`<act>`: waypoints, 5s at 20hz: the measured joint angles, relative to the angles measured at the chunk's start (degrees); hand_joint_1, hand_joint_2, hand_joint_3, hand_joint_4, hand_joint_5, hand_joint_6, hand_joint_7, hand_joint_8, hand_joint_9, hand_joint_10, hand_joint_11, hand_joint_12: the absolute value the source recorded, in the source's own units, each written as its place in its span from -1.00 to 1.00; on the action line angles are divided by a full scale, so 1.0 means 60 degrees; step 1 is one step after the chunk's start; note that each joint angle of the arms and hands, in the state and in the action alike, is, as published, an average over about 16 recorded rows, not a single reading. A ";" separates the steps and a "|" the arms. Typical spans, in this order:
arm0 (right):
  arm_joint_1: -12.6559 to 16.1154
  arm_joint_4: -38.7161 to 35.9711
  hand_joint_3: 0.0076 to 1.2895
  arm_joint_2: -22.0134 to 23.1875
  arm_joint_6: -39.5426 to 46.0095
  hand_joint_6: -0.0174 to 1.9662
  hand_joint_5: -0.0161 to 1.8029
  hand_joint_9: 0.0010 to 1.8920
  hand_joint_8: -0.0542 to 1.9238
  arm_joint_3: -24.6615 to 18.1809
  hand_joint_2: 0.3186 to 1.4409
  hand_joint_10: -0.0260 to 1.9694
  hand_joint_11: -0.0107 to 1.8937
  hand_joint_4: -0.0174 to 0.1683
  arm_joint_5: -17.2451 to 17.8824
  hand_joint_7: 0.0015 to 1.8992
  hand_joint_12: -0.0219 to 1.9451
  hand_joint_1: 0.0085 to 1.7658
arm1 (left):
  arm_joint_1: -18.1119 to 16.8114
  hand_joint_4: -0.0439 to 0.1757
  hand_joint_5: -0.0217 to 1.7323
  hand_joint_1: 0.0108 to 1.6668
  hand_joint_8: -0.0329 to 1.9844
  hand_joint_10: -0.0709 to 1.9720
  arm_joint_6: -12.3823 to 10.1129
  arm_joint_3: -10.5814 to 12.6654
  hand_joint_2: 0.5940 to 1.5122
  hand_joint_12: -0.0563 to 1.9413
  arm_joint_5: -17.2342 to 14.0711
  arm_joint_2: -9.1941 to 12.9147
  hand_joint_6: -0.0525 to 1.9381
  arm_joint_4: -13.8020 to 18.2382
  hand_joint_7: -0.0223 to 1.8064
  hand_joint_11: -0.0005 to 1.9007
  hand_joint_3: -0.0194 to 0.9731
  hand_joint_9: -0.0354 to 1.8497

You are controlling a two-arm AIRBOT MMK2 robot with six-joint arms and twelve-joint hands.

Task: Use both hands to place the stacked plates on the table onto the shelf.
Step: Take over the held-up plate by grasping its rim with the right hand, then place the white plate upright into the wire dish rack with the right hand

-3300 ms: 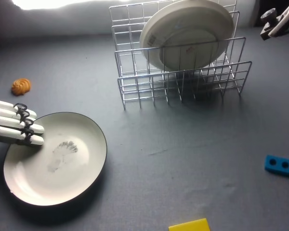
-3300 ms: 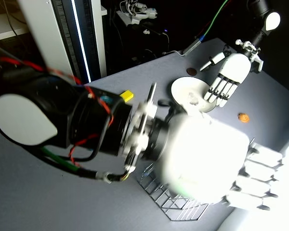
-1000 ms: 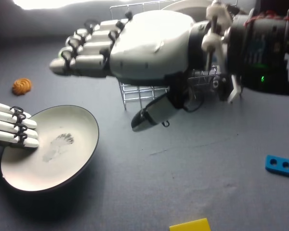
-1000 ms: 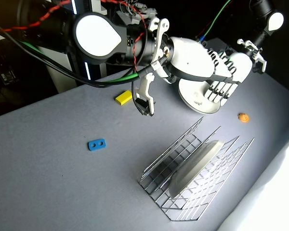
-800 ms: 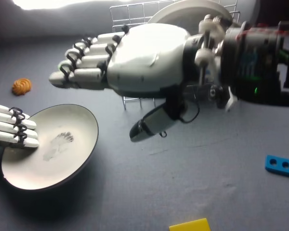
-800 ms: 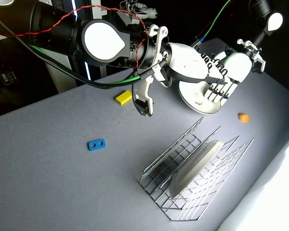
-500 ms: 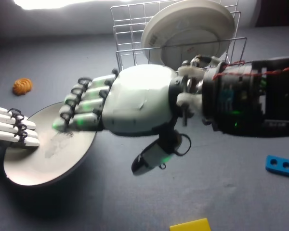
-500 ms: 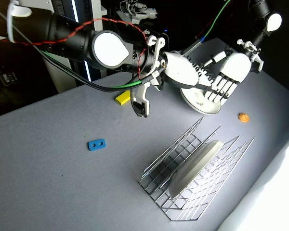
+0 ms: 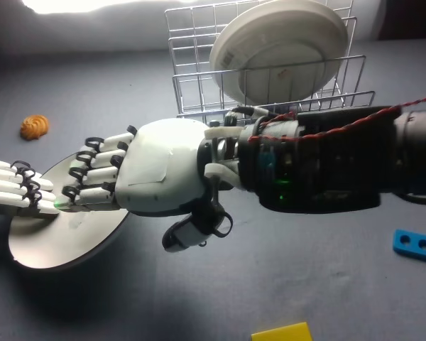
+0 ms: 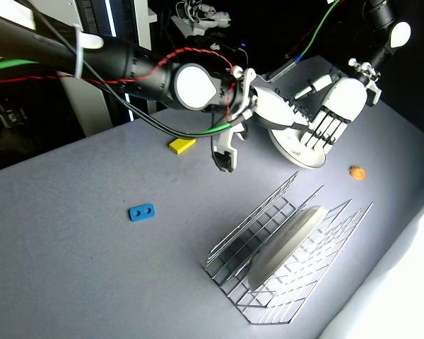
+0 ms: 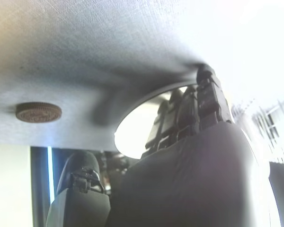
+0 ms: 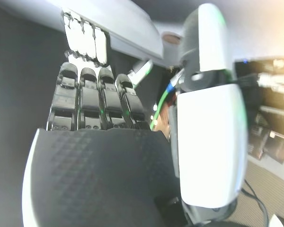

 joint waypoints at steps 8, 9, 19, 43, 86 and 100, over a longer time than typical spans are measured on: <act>-0.0186 0.0626 -1.00 -0.1199 -0.0571 -0.94 -0.81 -0.82 -0.91 0.1356 0.33 -0.87 -0.93 -0.74 0.0111 -0.81 -0.35 0.27 | 0.0037 -0.68 -0.98 -1.00 -0.97 -0.99 -0.0102 0.0081 0.21 -0.96 -0.0058 -0.0056 -0.97 -0.0080 -0.99 -0.97 -0.93 -1.00; -0.0200 0.0736 -0.99 -0.1305 -0.0666 -0.93 -0.76 -0.78 -0.91 0.1475 0.33 -0.83 -0.91 -0.75 0.0157 -0.76 -0.26 0.27 | 0.0031 -0.68 -0.98 -1.00 -0.97 -0.99 -0.0106 0.0089 0.21 -0.96 -0.0061 -0.0061 -0.97 -0.0077 -0.99 -0.97 -0.93 -1.00; -0.0275 0.1710 -0.99 -0.1857 -0.1583 -0.57 -0.31 -0.26 -0.53 0.2079 0.36 -0.35 -0.40 -0.84 0.0826 -0.28 0.44 0.33 | -0.0116 -0.68 -0.98 -1.00 -0.97 -0.99 -0.0170 0.0185 0.23 -0.96 -0.0093 -0.0116 -0.97 0.0056 -0.98 -0.98 -0.93 -1.00; 0.0289 0.2599 -0.99 -0.1252 -0.1634 0.18 -0.16 -0.03 0.14 0.1814 0.27 0.28 -0.01 -0.85 0.0803 -0.11 0.34 0.41 | -0.2473 -0.62 -0.98 -1.00 -0.96 -0.99 -0.0305 0.0604 0.23 -0.94 0.0115 -0.0245 -0.94 0.1242 -0.96 -0.98 -0.93 -0.95; 0.3788 0.3542 -0.99 0.3037 0.5182 0.24 -0.18 -0.07 0.12 -0.1368 0.32 0.33 0.05 -0.91 -0.1931 -0.09 0.36 0.51 | -0.3017 -0.56 -0.97 -1.00 -0.96 -0.99 -0.0298 0.1136 0.17 -0.95 0.0980 -0.0238 -0.93 0.1609 -0.96 -0.98 -0.93 -0.94; 0.2948 0.3847 -0.99 0.3560 0.5243 0.24 -0.17 -0.06 0.11 -0.0579 0.34 0.30 0.03 -0.92 -0.1646 -0.09 0.35 0.51 | -0.2966 -0.56 -0.97 -1.00 -0.96 -0.99 -0.0280 0.1114 0.16 -0.95 0.0989 -0.0238 -0.93 0.1608 -0.96 -0.98 -0.93 -0.94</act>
